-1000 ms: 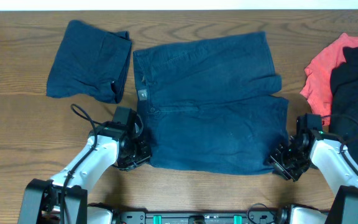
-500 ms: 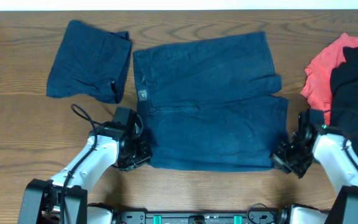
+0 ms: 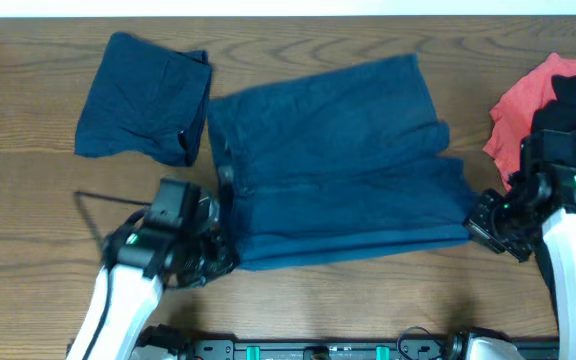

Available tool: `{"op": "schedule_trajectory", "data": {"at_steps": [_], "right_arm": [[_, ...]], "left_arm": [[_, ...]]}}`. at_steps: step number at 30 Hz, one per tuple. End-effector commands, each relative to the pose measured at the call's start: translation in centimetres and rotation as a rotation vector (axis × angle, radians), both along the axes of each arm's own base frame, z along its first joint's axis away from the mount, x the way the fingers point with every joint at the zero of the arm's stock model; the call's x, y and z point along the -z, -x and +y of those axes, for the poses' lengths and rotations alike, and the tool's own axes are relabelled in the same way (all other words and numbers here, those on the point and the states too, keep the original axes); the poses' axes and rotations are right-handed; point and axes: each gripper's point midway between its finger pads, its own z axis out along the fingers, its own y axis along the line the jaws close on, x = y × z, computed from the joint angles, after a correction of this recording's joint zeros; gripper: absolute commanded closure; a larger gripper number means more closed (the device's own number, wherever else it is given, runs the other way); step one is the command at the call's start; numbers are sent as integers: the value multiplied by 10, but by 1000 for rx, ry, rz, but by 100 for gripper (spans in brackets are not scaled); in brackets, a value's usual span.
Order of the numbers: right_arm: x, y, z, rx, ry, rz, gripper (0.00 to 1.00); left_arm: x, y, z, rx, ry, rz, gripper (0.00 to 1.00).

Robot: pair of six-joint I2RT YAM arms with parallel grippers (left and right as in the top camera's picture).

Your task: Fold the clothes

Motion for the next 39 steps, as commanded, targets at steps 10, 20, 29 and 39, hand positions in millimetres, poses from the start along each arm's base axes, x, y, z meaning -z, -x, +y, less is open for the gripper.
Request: {"op": "schedule_trajectory", "data": {"at_steps": [10,20,29,39], "right_arm": [[-119,-22,-43,110,231,-370,99],[-80,-108,-33,45,100,-415,99],[5,-71,0,-208,-32,61,89],[50,-14,20,-303,-143,284,70]], "left_arm": [[-82,15,10,34,-21,-262,94],[-45,-33,39,-10,-288,-191,94],[-15,-42,36,15,-325,-52,94],[-18,-49,35,27,-321,-90,94]]}}
